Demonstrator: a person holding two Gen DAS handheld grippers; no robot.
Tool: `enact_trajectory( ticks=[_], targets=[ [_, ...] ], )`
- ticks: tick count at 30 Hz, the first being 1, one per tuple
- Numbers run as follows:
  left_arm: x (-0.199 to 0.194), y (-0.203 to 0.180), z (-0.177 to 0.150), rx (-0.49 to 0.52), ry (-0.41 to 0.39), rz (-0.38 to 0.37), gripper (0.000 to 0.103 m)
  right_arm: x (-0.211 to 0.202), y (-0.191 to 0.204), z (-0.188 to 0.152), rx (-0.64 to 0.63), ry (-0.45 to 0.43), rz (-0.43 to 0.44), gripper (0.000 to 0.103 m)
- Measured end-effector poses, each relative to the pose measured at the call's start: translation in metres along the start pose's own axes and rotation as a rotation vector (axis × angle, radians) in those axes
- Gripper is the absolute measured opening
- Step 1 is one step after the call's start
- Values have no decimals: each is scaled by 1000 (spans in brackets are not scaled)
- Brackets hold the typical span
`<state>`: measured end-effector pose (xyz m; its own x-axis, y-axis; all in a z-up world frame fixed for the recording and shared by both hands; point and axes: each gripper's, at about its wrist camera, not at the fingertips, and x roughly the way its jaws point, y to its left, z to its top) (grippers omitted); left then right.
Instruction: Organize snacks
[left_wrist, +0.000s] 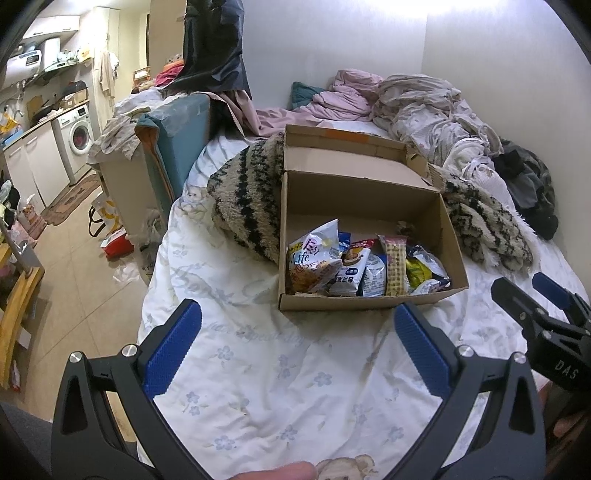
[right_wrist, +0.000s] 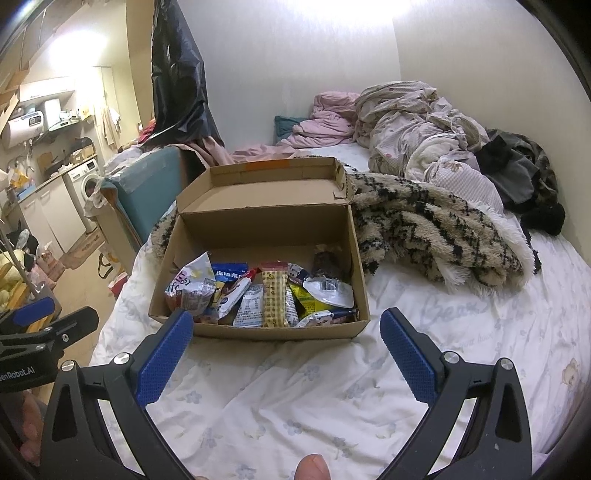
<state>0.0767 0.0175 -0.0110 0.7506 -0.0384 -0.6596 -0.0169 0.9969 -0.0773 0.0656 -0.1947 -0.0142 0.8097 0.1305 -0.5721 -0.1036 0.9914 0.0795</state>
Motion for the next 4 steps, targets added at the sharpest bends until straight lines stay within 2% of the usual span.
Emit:
enact_trajectory(
  ticks=[4],
  targets=[
    [1, 1, -3, 4, -8, 16, 103, 0, 1, 0, 2, 3, 5, 103]
  ],
)
